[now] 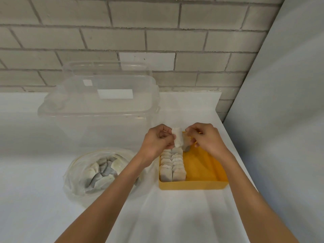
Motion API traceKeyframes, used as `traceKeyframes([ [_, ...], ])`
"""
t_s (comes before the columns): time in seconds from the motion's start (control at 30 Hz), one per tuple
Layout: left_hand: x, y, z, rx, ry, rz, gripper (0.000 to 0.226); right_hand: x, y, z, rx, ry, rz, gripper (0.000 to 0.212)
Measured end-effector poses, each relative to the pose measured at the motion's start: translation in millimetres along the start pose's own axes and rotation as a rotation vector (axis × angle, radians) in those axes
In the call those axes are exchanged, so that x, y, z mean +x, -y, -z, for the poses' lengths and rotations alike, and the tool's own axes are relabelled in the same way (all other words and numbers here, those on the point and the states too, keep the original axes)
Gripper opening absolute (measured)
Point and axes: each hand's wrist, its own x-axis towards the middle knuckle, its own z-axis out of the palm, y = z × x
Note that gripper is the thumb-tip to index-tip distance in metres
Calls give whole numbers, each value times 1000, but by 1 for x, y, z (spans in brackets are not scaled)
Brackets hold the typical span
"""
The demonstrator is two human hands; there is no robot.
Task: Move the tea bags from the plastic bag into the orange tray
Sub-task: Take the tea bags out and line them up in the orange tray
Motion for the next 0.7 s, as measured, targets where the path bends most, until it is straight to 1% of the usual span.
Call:
traceKeyframes([
  [0.07, -1, -4, -6, -19, -28, -21, 10, -12, 13, 3, 122, 58, -6, 13],
  [0.13, -1, -9, -10, -38, -35, -38, 13, -21, 19, 4, 171, 144, 20, 20],
  [0.2, 0, -14, -13, -2, -13, -70, 13, -25, 19, 3, 229, 180, 28, 25],
  [0.27, 1, -18, -15, 73, 8, -127, 11, -26, 17, 3, 301, 160, 14, 22],
  [0.33, 3, -22, -15, 171, -27, -183, 14, -25, 16, 5, 362, 127, -11, 16],
  [0.4, 7, -26, -12, 251, -58, -203, 20, -26, 16, 8, 396, 108, -34, 16],
  [0.47, 12, -31, -11, 307, -15, -218, 21, -25, 14, 11, 402, 113, -40, 17],
  [0.53, 18, -33, -13, 370, 38, -248, 15, -24, 8, 13, 370, 119, -48, 13],
  [0.57, 21, -35, -16, 405, 52, -264, 13, -22, 5, 15, 310, 105, -46, 11],
  [0.67, 33, -33, -26, 523, 112, -267, 11, -17, -8, 22, 20, 12, -25, 19],
  [0.7, 37, -30, -29, 566, 147, -254, 13, -17, -11, 25, -27, -10, -24, 21],
])
